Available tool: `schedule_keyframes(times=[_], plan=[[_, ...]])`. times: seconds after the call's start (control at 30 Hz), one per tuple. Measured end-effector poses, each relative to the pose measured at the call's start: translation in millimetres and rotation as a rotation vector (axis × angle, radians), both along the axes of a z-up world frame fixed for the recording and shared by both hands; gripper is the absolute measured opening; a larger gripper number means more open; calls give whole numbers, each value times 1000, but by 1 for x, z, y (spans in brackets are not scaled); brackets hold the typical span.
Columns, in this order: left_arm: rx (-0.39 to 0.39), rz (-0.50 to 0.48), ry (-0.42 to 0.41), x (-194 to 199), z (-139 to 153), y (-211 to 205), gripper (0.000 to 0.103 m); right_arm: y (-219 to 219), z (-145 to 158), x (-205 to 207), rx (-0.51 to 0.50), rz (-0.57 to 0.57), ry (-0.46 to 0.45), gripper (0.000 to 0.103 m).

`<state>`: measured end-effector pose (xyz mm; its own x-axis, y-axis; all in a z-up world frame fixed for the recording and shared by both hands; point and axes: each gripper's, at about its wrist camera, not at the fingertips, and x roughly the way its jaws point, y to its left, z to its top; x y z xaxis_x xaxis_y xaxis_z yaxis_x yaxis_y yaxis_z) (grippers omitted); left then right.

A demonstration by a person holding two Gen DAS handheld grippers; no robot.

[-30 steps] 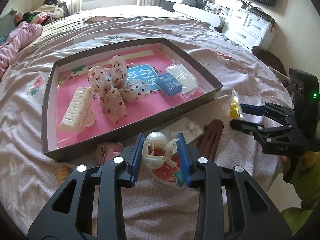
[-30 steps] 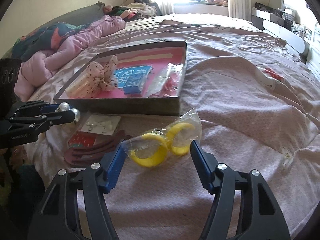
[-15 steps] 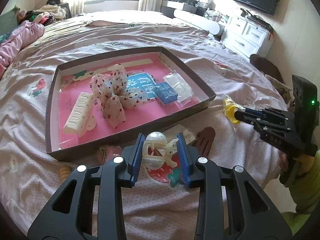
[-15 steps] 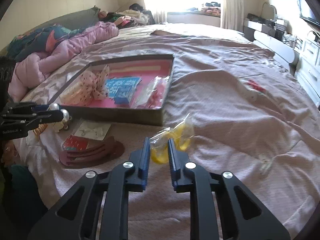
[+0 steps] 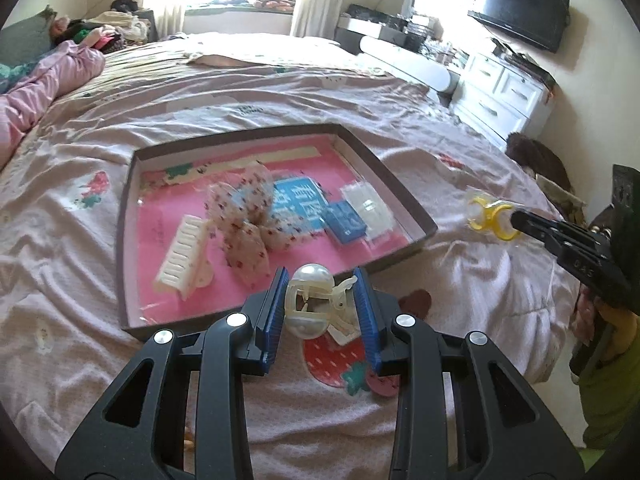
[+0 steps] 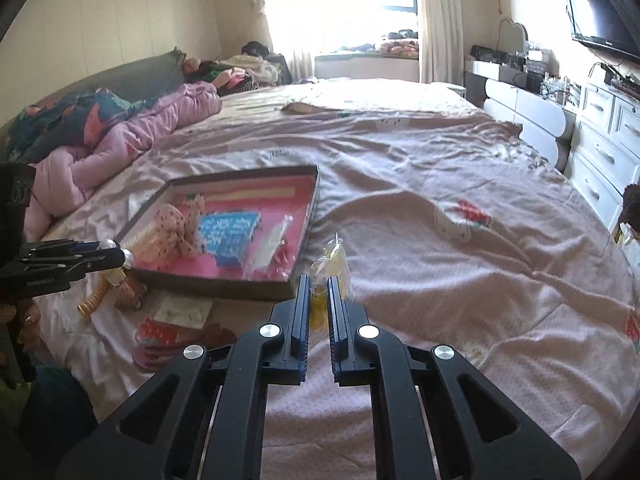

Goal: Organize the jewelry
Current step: 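Carry the pearl clip and yellow hair-tie packet into the box and release both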

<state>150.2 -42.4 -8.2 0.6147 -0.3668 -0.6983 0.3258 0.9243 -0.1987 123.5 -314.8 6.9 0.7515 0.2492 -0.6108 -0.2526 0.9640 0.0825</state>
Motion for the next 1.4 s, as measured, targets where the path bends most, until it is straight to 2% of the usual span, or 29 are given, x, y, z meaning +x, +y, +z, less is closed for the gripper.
schedule_keyframes(times=[0.33, 0.63, 1.07, 1.4], plan=[[-33, 95, -36, 13, 20, 34, 25, 22, 20, 19, 24, 51, -32, 8], [-48, 182, -41, 33, 22, 67, 25, 58, 25, 40, 27, 114, -40, 8], [-32, 280, -23, 58, -1, 99, 24, 94, 16, 72, 26, 157, -30, 8], [1, 279, -20, 87, -13, 95, 24, 106, 9, 94, -2, 145, -35, 8]])
